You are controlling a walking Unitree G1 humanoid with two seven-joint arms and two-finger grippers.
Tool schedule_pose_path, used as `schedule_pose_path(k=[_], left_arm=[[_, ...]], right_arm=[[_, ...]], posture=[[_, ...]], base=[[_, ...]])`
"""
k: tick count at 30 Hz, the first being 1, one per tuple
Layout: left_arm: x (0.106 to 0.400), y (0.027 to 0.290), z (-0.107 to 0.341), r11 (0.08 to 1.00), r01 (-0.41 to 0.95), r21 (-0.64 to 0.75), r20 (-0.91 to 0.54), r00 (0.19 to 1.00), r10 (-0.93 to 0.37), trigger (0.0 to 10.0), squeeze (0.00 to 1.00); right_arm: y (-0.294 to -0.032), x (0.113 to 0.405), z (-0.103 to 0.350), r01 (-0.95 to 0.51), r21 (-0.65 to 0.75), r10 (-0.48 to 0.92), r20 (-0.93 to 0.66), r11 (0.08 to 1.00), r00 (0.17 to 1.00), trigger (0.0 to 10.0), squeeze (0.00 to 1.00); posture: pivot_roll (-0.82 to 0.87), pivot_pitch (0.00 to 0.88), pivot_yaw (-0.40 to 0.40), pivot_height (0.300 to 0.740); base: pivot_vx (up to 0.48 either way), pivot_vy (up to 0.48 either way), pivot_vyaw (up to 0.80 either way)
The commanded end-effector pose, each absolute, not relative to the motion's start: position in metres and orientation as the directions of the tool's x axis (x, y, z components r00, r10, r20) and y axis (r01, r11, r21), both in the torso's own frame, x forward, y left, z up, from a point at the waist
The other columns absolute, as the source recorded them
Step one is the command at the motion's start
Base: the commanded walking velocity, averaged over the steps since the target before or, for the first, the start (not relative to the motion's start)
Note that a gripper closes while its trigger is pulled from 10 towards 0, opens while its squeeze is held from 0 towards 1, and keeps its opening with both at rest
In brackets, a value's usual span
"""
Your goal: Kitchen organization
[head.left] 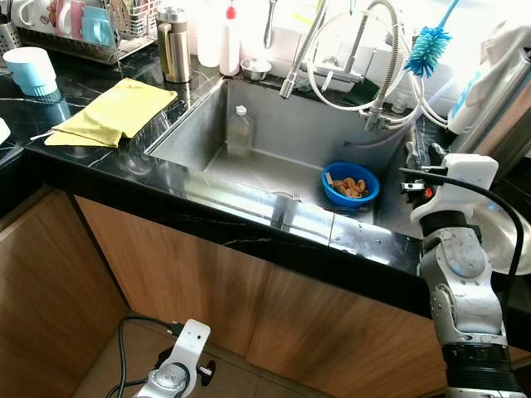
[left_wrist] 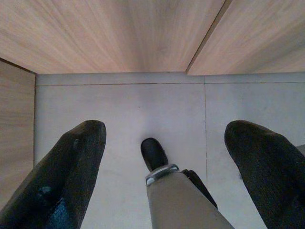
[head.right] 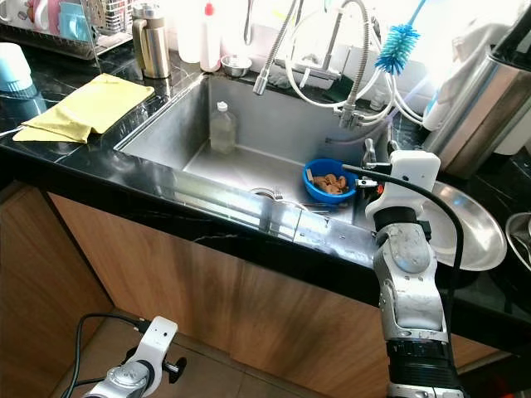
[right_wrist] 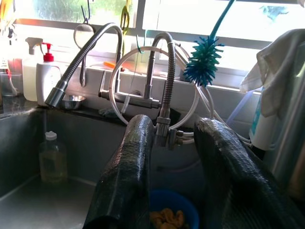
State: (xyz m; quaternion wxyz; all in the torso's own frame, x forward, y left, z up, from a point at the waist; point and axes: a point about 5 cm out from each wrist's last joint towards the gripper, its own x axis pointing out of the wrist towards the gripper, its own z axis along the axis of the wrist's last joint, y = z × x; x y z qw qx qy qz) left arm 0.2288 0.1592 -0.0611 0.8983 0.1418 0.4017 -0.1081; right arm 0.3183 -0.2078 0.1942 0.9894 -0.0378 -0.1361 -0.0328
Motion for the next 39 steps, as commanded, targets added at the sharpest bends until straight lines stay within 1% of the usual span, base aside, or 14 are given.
schedule_pose_path(k=[1,25,39], left_arm=[[0.2269,0.1564,-0.0627,0.938,0.308,0.159,-0.76,0.645,-0.083,10.0,0.0],[0.2317,0.1477,-0.0597,0.936,0.319,0.148,-0.745,0.658,-0.107,10.0,0.0],[0.2345,0.1501,-0.0577,0.936,0.318,0.149,-0.74,0.664,-0.107,10.0,0.0]], right_arm=[[-0.2078,0.3181,0.1976,0.078,-0.077,-0.054,0.276,0.994,0.96,10.0,0.0],[-0.2049,0.3194,0.1964,0.063,-0.09,-0.037,0.268,0.994,0.963,10.0,0.0],[-0.2034,0.3199,0.1961,0.057,-0.091,-0.031,0.268,0.994,0.963,10.0,0.0]], posture=[[0.14,0.058,-0.141,0.74],[0.14,0.059,-0.139,0.74],[0.14,0.056,-0.14,0.74]], base=[[0.281,0.0,0.0],[0.308,0.0,0.0],[0.364,0.0,0.0]])
